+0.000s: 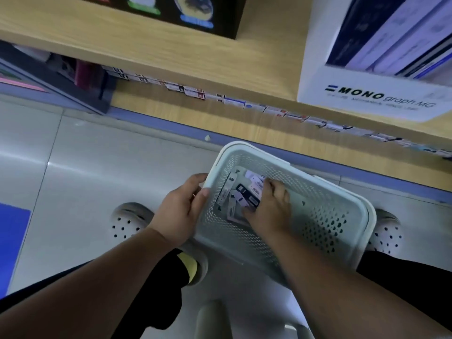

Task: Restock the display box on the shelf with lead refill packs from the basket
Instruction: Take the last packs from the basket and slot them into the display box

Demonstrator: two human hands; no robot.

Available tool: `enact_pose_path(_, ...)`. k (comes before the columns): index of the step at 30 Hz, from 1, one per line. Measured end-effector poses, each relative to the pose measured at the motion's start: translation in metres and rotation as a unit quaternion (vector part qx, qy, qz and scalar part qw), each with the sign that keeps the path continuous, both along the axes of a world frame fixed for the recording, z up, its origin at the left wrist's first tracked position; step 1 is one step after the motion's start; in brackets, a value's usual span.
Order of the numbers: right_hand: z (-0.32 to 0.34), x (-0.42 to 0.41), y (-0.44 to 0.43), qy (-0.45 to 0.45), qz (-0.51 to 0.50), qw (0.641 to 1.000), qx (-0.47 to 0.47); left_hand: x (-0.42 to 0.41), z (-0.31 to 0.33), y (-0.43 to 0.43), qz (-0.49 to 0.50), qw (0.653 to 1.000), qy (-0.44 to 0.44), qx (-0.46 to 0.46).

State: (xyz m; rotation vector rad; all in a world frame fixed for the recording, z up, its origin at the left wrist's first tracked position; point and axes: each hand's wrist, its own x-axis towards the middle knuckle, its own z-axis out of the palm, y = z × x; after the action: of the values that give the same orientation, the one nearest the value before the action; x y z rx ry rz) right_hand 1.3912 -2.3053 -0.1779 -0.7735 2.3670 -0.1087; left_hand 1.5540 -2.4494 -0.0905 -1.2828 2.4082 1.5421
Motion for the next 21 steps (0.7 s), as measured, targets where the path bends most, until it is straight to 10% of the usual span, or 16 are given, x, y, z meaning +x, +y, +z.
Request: enact_pose_path(21, -0.008, -0.01, -0.015, -0.016, 0.146, 0.989, 0.013, -0.002, -0.004, 0.003, -0.028, 0.996, -0.006, -0.082)
